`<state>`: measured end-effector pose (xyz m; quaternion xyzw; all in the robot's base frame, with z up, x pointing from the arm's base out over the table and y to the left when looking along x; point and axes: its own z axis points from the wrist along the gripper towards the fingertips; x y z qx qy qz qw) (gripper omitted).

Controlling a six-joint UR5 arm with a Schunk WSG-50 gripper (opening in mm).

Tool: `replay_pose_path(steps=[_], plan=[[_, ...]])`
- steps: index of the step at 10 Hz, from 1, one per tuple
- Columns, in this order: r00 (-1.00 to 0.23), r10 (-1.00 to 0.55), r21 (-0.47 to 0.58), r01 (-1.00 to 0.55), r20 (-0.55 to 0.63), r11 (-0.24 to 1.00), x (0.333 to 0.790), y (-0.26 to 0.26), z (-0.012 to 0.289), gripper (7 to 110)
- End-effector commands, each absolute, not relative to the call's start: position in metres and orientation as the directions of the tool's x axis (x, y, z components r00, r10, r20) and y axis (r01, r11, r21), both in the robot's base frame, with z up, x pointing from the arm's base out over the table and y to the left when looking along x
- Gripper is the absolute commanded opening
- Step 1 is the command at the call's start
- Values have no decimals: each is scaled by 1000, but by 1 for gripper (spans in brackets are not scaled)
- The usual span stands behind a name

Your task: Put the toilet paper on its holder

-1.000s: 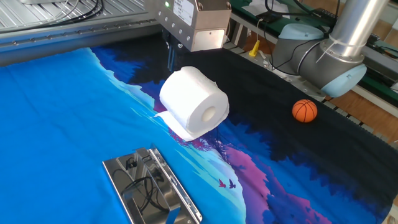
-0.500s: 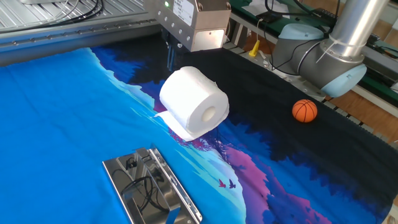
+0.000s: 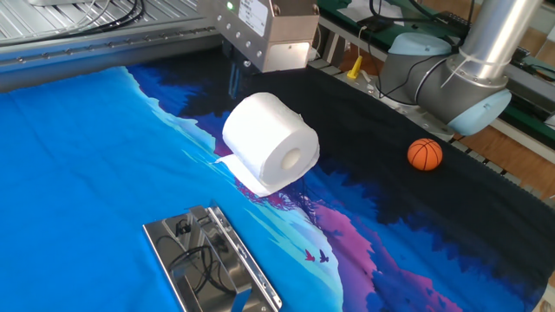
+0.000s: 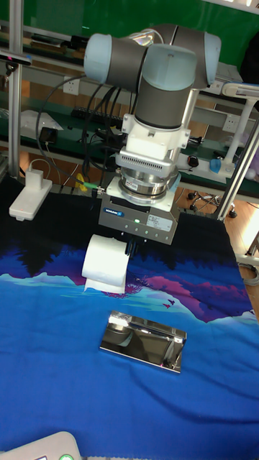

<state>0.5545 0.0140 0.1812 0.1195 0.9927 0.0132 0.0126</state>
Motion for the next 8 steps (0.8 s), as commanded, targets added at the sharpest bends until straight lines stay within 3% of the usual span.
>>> replay_pose_path(steps=[1,8], plan=[[-970,231,19,230,-77,973,567,8,182,7],[-971,212,-16,215,-108,977,571,-9,174,7]])
